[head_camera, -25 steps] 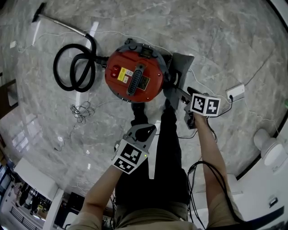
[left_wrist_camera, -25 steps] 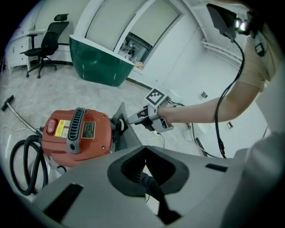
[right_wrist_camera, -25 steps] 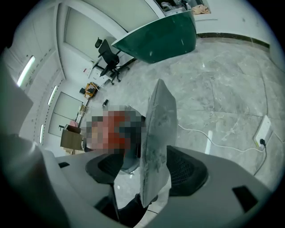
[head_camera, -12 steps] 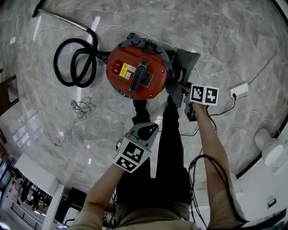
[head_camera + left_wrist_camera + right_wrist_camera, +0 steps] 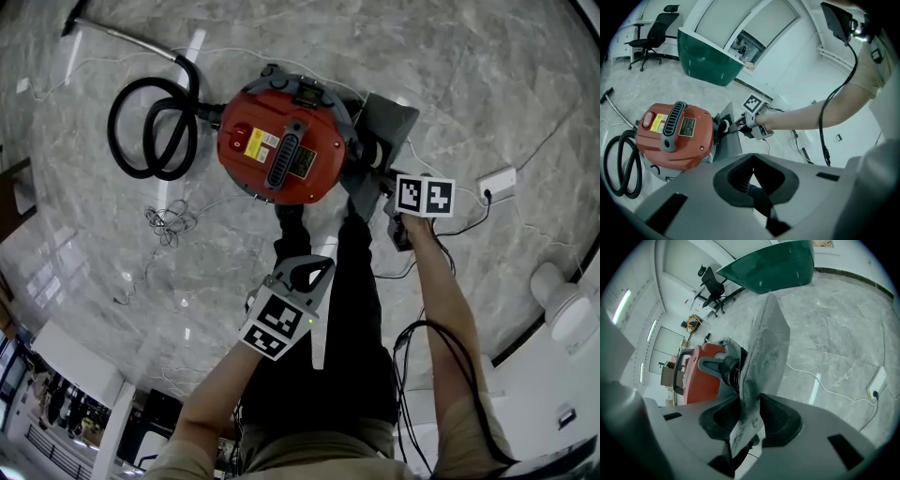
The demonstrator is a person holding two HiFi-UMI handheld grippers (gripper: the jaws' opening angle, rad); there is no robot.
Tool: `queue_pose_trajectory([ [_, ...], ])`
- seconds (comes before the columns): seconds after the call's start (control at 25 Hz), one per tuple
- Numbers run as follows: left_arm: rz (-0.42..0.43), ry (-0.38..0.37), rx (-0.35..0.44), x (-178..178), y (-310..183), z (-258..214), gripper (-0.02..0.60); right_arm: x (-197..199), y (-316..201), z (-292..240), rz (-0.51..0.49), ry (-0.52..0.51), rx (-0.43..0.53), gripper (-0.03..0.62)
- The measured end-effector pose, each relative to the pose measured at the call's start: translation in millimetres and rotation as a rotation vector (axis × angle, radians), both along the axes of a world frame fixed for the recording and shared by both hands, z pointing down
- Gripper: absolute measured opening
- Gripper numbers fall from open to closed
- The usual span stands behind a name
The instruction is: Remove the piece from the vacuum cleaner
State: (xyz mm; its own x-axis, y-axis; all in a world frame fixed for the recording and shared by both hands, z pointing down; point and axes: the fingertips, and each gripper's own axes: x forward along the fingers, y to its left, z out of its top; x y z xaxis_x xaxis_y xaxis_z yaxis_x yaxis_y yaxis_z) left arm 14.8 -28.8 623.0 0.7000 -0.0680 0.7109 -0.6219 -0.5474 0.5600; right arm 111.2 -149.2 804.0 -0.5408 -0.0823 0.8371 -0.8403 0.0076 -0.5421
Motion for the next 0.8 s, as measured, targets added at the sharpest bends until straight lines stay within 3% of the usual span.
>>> queue_pose_trajectory([
  [0.8,0.011,-0.001,0.013,4.1,-5.9,1.6,0.003,3.0,0.9,0.8,-0.029,0.011,0.038,0.098],
])
